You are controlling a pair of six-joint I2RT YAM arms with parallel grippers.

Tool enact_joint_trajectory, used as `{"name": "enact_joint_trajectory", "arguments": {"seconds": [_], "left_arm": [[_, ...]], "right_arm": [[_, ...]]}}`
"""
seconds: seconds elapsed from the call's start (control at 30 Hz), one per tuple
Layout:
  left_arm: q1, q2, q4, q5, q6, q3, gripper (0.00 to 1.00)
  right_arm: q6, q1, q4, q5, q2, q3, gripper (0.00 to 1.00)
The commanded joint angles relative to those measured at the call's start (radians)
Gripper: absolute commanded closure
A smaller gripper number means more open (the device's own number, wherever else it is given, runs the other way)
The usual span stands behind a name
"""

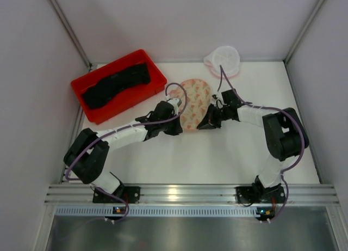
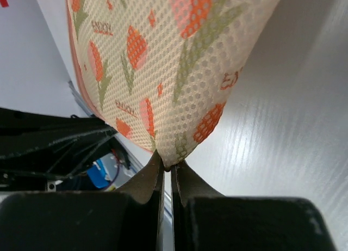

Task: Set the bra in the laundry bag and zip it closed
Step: Zip the zipper on the laundry bag.

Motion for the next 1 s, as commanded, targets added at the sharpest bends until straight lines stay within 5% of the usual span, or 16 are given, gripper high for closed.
{"name": "enact_joint_trajectory", "arguments": {"seconds": [0.0, 0.33, 0.43, 0.47, 0.57, 0.73, 0.97], "left_arm": [[0.047, -0.025, -0.016, -0.010, 0.051, -0.002, 1.00], [0.083, -0.014, -0.028, 0.064, 0.087, -0.017, 1.00], [0.083, -0.015, -0.025, 0.125, 0.077, -0.011, 1.00], [0.083, -0.014, -0.025, 0.139, 0.070, -0.008, 1.00], [0.082, -0.003, -0.026, 0.196, 0.065, 0.007, 1.00], [0.083, 0.005, -0.045, 0.248, 0.048, 0.021, 1.00], [0.085, 0.047, -0.100, 0.306, 0.048, 0.069, 1.00]], "right_arm": [[-0.218, -0.016, -0.145, 0.045, 0.003, 0.080, 1.00], [-0.334, -0.051, -0.196, 0.026, 0.034, 0.113, 0.99], [-0.386, -0.063, -0.214, -0.014, 0.033, 0.146, 0.61], [-0.403, -0.068, -0.222, -0.030, 0.017, 0.152, 0.39], [-0.456, -0.091, -0.258, -0.031, -0.027, 0.169, 0.20], [-0.619, -0.129, -0.392, 0.038, -0.124, 0.231, 0.17], [-1.129, -0.088, -0.406, 0.184, -0.352, 0.201, 0.26]]}}
